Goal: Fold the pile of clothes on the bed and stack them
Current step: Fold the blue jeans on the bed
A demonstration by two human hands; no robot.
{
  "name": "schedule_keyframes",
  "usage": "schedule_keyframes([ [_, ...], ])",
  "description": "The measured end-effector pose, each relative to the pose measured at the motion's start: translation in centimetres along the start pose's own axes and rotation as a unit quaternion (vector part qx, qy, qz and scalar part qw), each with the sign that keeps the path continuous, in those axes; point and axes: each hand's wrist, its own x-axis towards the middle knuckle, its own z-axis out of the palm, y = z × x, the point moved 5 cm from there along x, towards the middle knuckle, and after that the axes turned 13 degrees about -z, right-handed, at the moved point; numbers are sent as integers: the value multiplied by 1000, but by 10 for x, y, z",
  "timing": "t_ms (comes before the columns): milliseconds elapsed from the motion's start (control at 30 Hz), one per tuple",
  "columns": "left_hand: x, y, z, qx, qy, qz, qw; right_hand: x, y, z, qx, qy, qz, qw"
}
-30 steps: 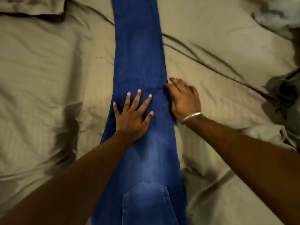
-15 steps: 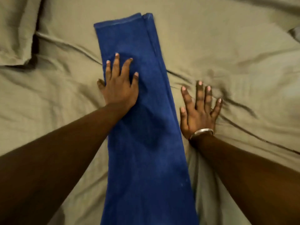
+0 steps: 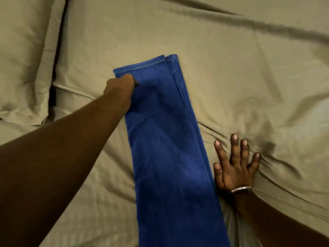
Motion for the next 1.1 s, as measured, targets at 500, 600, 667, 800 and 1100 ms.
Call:
schedule_keyframes([
  [500, -117, -26, -53, -162, -81, 310, 933, -2, -1, -4, 45, -4, 12, 999],
  [600, -156, -73, -74, -104, -62, 415, 901, -1, -4, -8, 55, -2, 1, 999],
  [667, -178, -112, -84, -60, -42, 445, 893, -3, -7, -14, 63, -3, -7, 998],
  [800, -214, -198, -89, -12, -26, 439, 898, 3, -2, -21, 66, -70, -11, 995],
  [1100, -272, -367, -104, 16, 3, 414, 910, -112, -35, -124, 502, 12, 134, 854],
])
